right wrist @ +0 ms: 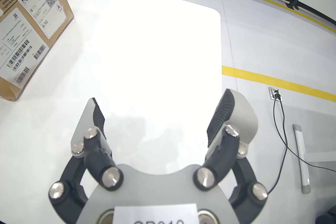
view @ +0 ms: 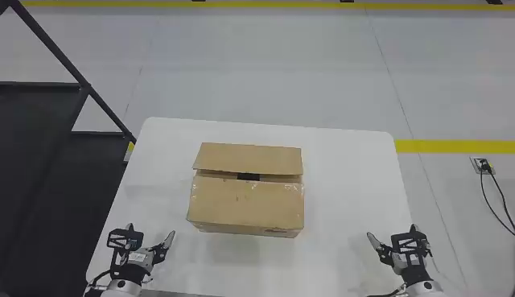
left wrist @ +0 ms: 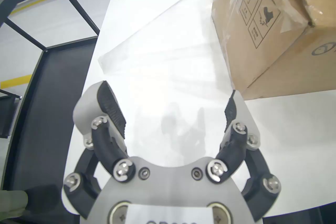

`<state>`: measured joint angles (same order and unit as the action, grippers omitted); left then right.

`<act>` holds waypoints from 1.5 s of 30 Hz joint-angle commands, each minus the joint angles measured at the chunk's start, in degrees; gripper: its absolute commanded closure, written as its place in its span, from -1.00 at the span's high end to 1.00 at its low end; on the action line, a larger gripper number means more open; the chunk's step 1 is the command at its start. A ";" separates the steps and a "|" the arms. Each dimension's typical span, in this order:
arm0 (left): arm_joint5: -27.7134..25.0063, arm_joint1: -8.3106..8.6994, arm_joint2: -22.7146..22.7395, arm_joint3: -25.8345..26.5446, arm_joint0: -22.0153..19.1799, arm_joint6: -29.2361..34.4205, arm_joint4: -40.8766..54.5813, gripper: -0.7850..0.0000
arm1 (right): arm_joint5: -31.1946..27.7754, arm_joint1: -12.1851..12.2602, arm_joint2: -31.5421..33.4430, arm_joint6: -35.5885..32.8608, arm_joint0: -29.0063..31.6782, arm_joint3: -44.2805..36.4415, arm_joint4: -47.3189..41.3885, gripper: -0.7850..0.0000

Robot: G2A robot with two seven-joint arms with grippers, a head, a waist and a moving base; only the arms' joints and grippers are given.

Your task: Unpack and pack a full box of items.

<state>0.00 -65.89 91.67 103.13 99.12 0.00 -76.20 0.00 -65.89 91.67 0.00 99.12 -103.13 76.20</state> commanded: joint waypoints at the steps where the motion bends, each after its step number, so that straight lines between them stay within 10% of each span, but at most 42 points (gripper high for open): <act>1: 0.00 0.00 0.00 0.00 0.00 0.00 0.00 1.00 | 0.00 0.00 0.00 0.00 0.00 0.00 0.00 1.00; 18: -3.32 -0.12 -0.12 -2.75 -5.09 -2.96 1.91 1.00 | -3.92 -0.15 -1.94 -1.91 -1.58 -4.13 -0.60 1.00; 24: -5.16 -0.21 1.72 -3.01 -9.06 -4.51 6.19 1.00 | -11.87 -0.33 -2.18 -12.80 -5.57 -9.95 -17.83 1.00; 40: -5.98 -0.20 2.00 -3.34 -10.21 -2.47 7.38 1.00 | -8.88 -0.53 -2.06 -14.24 -8.42 -9.47 -20.69 1.00; 45: -6.96 -0.14 1.09 -5.73 -15.92 0.08 5.76 1.00 | -22.13 -0.36 -5.80 -25.62 -17.58 -3.26 -35.50 1.00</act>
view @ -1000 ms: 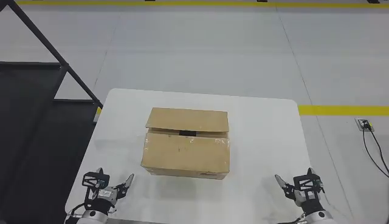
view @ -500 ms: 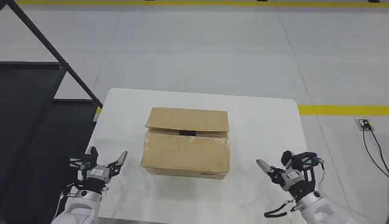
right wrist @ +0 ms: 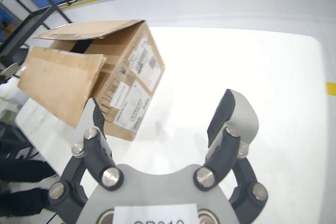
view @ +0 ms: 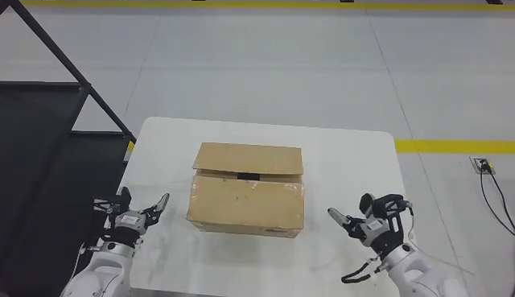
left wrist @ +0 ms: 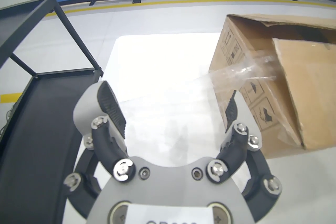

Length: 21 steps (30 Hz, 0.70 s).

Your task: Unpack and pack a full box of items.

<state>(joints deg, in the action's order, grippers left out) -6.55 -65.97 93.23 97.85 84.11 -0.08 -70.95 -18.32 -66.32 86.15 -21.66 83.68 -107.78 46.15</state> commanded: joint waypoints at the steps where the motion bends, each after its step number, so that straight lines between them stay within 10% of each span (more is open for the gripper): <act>1: -0.98 -0.07 -0.62 -0.98 -1.85 0.55 1.06 1.00 | -5.55 0.18 -0.69 -7.58 -4.54 2.95 -8.45 1.00; 9: -5.64 -0.10 -1.53 -3.05 -4.45 2.16 3.94 1.00 | -10.76 0.44 -5.47 -29.89 -20.17 18.36 -34.80 1.00; 21: -5.64 -0.10 -1.53 -3.05 -4.45 2.16 3.94 1.00 | -10.40 0.16 -10.77 -34.98 -28.33 25.04 -44.84 1.00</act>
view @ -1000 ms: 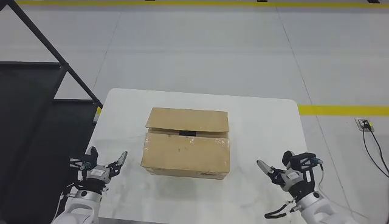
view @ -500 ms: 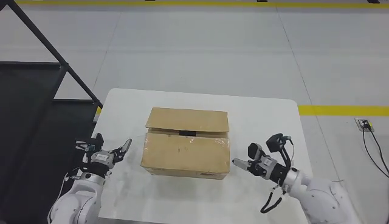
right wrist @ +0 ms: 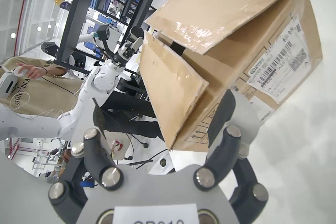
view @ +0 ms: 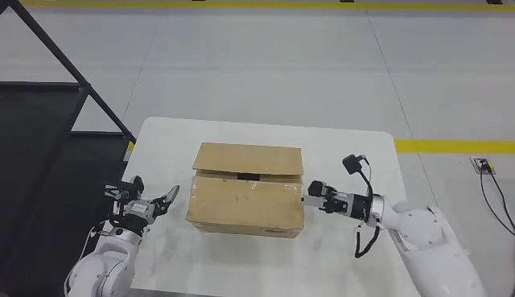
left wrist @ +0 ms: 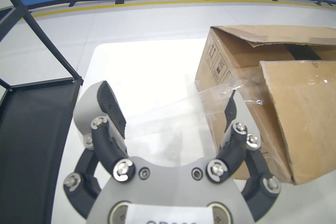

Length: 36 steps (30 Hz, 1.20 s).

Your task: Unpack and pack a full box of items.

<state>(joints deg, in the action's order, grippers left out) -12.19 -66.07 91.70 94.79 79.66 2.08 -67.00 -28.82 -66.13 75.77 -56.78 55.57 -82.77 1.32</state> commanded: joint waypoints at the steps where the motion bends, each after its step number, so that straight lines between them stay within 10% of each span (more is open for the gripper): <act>1: 0.00 0.00 0.00 0.00 0.00 0.00 0.00 1.00 | 0.03 -0.08 -0.85 0.24 -0.49 0.06 -0.24 1.00; 19: -0.21 -0.01 -0.10 0.25 0.08 -0.16 0.11 1.00 | -4.68 3.04 -1.44 -14.02 0.45 -7.13 -17.97 1.00; 36: -34.68 3.13 7.38 0.52 4.61 -11.00 -10.88 1.00 | -10.38 13.97 -16.96 -8.33 -0.32 -11.64 -13.33 1.00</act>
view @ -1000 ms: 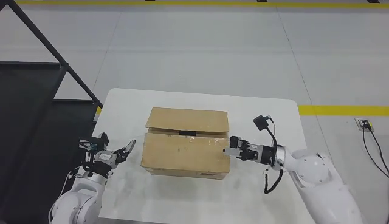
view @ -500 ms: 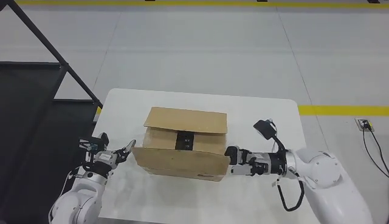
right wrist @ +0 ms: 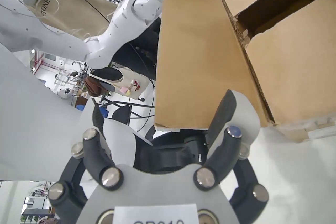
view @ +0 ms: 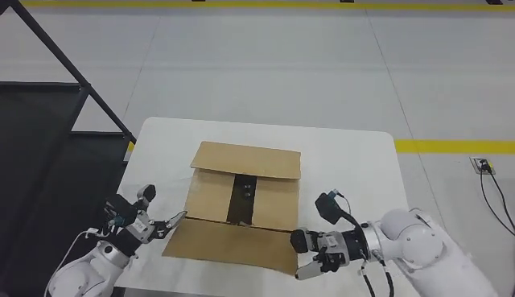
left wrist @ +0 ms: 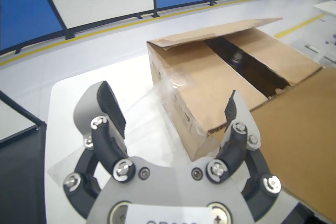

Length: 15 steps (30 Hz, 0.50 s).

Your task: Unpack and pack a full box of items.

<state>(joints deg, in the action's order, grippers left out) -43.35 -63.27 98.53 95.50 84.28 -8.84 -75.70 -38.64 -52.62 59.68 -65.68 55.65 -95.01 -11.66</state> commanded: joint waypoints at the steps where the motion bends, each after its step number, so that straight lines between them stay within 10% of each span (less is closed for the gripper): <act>1: -5.79 0.64 1.01 -0.62 -0.01 -0.15 -4.06 1.00 | -1.34 0.93 -1.66 1.35 -0.92 1.55 -1.66 1.00; 8: -6.57 1.46 -0.77 -2.02 -0.18 -2.99 -14.42 1.00 | 9.07 0.80 -2.23 2.26 -6.80 15.12 -27.12 1.00; 15: -5.67 1.57 -1.64 -2.91 -0.65 -3.67 -14.37 1.00 | 9.07 0.80 -2.23 2.26 -6.80 15.12 -27.12 1.00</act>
<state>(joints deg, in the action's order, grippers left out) -49.00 -61.69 96.87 92.57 83.62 -12.52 -90.06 -29.30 -51.82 57.45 -63.42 48.87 -79.90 -38.70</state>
